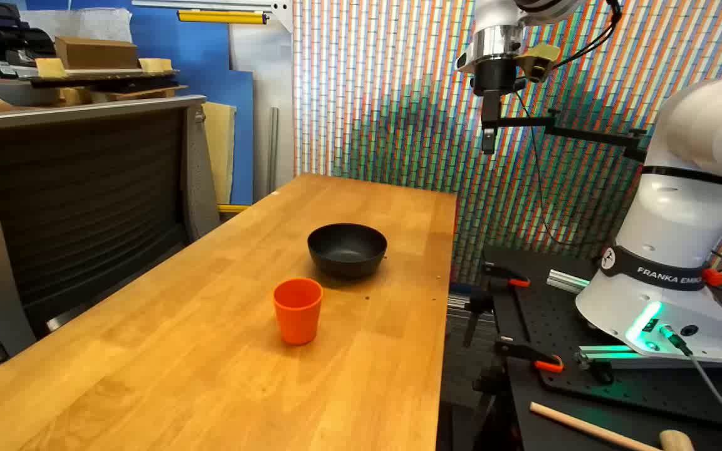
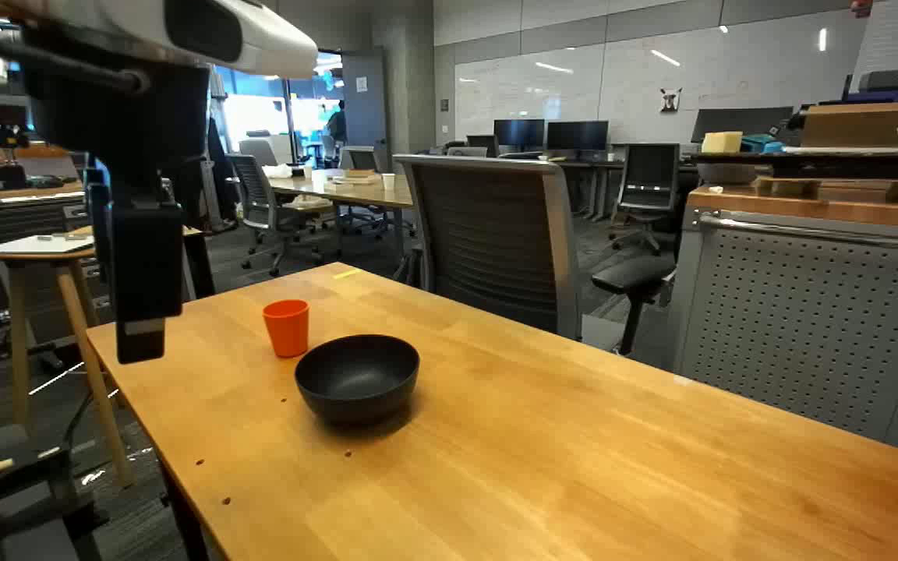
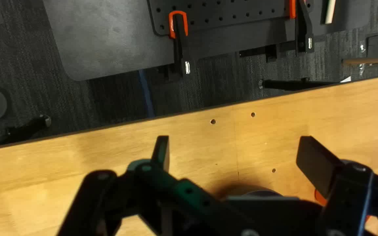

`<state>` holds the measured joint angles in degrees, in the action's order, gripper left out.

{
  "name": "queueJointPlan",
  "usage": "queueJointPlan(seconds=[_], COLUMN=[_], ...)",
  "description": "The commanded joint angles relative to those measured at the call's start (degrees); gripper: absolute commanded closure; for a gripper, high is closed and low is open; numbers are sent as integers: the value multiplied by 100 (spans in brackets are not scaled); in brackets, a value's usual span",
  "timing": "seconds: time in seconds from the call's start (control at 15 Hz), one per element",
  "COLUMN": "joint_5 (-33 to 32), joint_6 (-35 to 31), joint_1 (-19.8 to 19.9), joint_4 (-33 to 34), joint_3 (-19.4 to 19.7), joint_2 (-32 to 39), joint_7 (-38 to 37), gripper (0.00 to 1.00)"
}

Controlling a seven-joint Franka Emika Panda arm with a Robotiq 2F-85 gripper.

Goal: Put the cup in the bowl

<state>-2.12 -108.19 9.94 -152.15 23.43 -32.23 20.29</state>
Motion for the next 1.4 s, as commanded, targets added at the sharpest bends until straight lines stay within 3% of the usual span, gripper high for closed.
queueJointPlan(seconds=[0.0,0.2,0.33,0.6,0.93,1.13,1.33], joint_5=[77,77,24,11,-23,-404,-1423], joint_6=[8,7,-306,-1889,-3644,-4362,-4787], joint_1=[147,147,57,-509,-1396,-1484,-1264], joint_4=[15,21,-89,-706,-493,-103,323], joint_3=[-141,-141,-405,-1541,-2986,-3711,-4256], joint_2=[34,34,95,93,1067,1856,2617], joint_7=[70,70,-185,-847,-2175,-2990,-3896], gripper=[0,0,0,0,0,0,0])
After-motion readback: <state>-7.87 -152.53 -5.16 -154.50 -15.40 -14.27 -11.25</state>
